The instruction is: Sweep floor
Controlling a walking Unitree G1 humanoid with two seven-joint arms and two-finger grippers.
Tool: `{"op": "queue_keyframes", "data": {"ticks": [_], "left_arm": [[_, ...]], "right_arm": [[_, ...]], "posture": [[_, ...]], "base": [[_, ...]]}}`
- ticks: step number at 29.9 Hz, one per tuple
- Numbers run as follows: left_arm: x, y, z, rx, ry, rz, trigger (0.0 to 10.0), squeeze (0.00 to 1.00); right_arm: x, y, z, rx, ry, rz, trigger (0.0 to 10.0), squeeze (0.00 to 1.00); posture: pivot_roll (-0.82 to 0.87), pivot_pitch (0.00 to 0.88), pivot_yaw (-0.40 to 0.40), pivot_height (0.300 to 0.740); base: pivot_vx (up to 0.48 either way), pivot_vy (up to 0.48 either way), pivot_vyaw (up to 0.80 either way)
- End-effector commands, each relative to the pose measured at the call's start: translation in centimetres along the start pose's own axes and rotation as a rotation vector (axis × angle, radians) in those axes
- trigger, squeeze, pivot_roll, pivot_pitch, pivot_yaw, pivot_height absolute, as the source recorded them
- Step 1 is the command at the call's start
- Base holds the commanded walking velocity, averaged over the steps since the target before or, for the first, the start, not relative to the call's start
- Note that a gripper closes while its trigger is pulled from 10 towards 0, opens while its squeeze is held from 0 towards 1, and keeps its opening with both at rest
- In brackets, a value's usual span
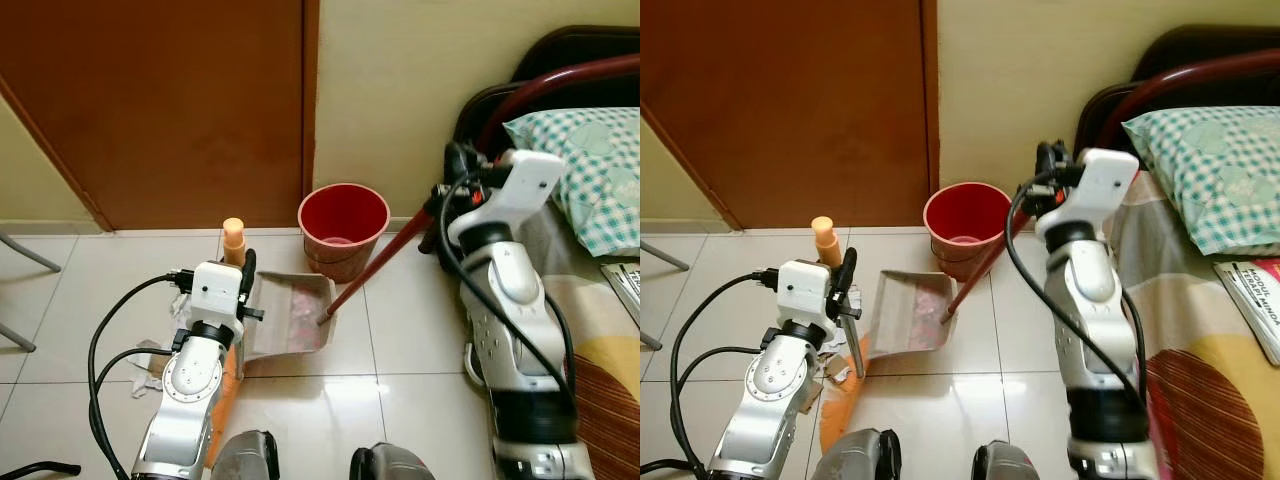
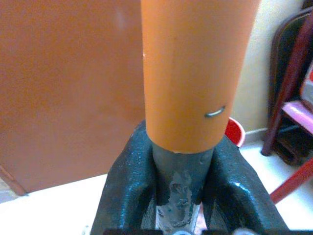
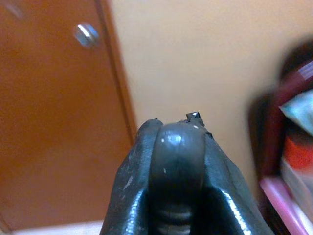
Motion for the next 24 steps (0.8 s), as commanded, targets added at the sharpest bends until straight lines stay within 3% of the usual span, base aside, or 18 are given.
{"op": "queue_keyframes", "data": {"ticks": [1, 3, 7, 15, 17, 20, 24], "left_arm": [[-1.8, 0.0, 0.0, 0.011, 0.052, -0.093, 10.0, 0.00], [-2.3, 0.0, 0.1, 0.009, 0.066, -0.121, 10.0, 0.00], [-4.4, -0.3, 2.0, -0.051, 0.077, -0.237, 10.0, 0.00], [-4.4, -1.6, 4.9, -0.157, 0.078, -0.259, 10.0, 0.00], [-3.7, -2.0, 5.5, -0.181, 0.077, -0.225, 10.0, 0.00], [-0.9, -3.1, 7.3, -0.238, 0.062, -0.115, 10.0, 0.00], [1.1, -3.6, 8.4, -0.274, 0.034, -0.044, 10.0, 0.00]], "right_arm": [[-2.7, 0.5, -0.7, 0.018, 0.054, -0.099, 10.0, 0.00], [-3.3, 0.6, -1.0, 0.027, 0.068, -0.119, 10.0, 0.00], [-6.5, 1.5, -2.1, 0.065, 0.146, -0.224, 10.0, 0.00], [-8.7, 2.4, -3.4, 0.099, 0.208, -0.282, 10.0, 0.00], [-8.9, 2.4, -3.7, 0.105, 0.214, -0.286, 10.0, 0.00], [-8.9, 2.6, -4.4, 0.119, 0.230, -0.287, 10.0, 0.00], [-8.8, 2.6, -4.8, 0.126, 0.239, -0.279, 10.0, 0.00]], "posture": [[0.02, 0.063, -0.015, 0.740], [0.02, 0.063, -0.015, 0.740], [0.02, 0.069, -0.014, 0.740], [0.02, 0.076, -0.011, 0.740], [0.02, 0.076, -0.011, 0.740], [0.02, 0.083, -0.012, 0.740], [0.02, 0.086, -0.014, 0.740]], "base": [[0.000, 0.000, 0.00], [0.000, 0.000, 0.00], [0.000, 0.000, 0.00], [0.000, 0.000, 0.00], [0.000, 0.000, 0.00], [0.000, 0.000, 0.00], [0.000, 0.000, 0.00]]}}
Point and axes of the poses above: a point about 5 cm out from each wrist's last joint towards the gripper, its own y axis pointing back from the gripper into the wrist, its own z axis along the axis of the wrist's last joint, x = y × z, the point moved 5 cm from there along -y, pointing out of the wrist towards the gripper, and after that the axes turned 15 degrees about -y, right-handed, at the moved point
